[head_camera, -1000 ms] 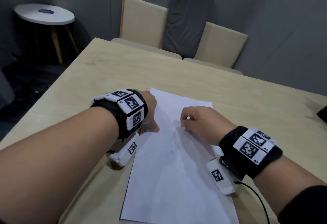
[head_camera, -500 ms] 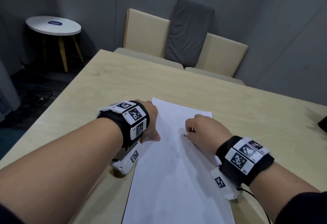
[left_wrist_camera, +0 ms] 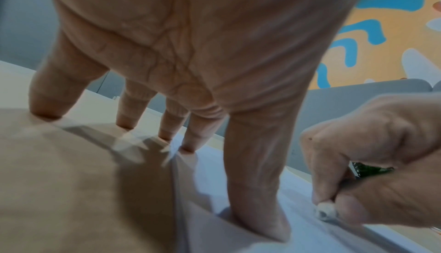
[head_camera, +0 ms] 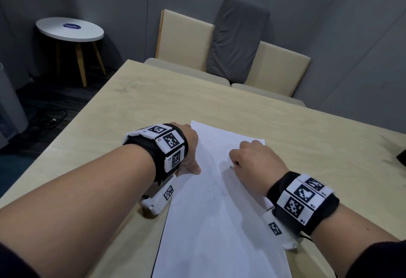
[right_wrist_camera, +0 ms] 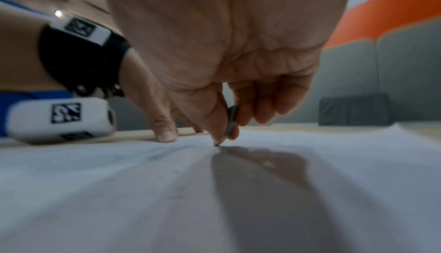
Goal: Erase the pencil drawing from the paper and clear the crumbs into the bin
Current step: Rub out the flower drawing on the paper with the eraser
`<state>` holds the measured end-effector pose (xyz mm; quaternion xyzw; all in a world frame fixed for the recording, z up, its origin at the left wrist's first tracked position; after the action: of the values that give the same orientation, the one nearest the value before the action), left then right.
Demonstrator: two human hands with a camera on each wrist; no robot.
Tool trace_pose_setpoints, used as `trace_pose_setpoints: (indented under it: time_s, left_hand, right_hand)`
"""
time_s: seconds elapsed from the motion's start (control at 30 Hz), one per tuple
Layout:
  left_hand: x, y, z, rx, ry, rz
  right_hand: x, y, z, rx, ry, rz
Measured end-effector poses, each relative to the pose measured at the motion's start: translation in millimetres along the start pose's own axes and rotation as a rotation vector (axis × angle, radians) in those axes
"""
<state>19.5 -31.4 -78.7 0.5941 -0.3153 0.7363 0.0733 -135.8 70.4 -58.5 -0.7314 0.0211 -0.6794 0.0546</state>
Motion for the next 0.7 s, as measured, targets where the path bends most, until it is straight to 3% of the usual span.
trace_pose_setpoints:
  time_s: [0.1,0.23,0.37,0.5,0.63,0.7]
  left_hand:
    - [0,1,0,-0.002,0.005,0.001]
    - [1,1,-1,-0.007,0.012,-0.001]
    - [1,1,0,-0.013,0.006,0.002]
    - [1,1,1,-0.017,0.002,-0.004]
    - [0,2,1,-0.018,-0.012,-0.005]
    - [-1,3,2,-0.018,-0.018,-0.005]
  right_hand:
    - [-2,-3,8,0.073,0.035,0.017]
    - [3,1,-2,0.013,-0.074,-0.004]
    - [-1,-2,4,0.097,0.002,0.011]
    - [3,2,-8,0.028,-0.075,0.004]
    - [-1,-3,11,0.145,0.041,0.021]
    - [-1,-2,8,0.128,0.004,0.016]
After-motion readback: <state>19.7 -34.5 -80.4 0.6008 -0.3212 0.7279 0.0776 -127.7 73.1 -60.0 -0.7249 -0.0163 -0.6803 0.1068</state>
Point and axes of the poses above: each hand's wrist, its own y-axis towards the middle knuckle, its own x-axis out of the back of the hand, z = x × y, the point moved 2 cm from there along y, towards the middle knuckle, and after that the axes turned 6 degrees about y, right-handed, at the moved point
